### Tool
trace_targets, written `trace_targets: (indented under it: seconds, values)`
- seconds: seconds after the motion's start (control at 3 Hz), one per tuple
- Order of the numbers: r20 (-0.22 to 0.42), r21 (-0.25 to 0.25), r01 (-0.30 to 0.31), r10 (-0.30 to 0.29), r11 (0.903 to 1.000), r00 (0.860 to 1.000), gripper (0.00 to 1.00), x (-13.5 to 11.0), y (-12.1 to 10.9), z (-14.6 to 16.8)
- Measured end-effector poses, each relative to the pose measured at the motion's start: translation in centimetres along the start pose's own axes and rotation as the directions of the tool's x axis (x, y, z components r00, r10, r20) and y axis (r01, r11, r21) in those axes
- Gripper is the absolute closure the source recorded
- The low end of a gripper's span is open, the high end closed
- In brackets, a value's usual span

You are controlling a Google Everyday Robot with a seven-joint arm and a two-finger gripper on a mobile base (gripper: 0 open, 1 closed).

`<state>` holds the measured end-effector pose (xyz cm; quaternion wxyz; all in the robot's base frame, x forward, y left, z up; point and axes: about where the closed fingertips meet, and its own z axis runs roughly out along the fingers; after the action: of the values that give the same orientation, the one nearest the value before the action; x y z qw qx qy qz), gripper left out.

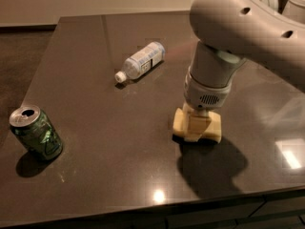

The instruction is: Pick sponge

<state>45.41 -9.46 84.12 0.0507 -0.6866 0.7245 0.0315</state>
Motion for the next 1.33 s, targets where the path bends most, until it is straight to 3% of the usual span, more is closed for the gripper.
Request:
trace_targets:
  seconds: [0.33, 0.67, 1.0, 1.33]
  values:
    - [0.0, -0.006, -0.016, 0.016, 0.9998, 1.0, 0.88, 0.3, -0.7, -2.3]
    - [0.045, -0.005, -0.015, 0.016, 0.9999, 0.999, 1.0, 0.3, -1.1, -5.9]
    - [0.13, 0.003, -0.021, 0.02, 0.9998, 0.991, 1.0, 0.3, -1.9, -9.8]
    - [0.224, 0.029, -0.014, 0.007, 0.9995, 0.975, 1.0, -0.3, -2.6, -13.7]
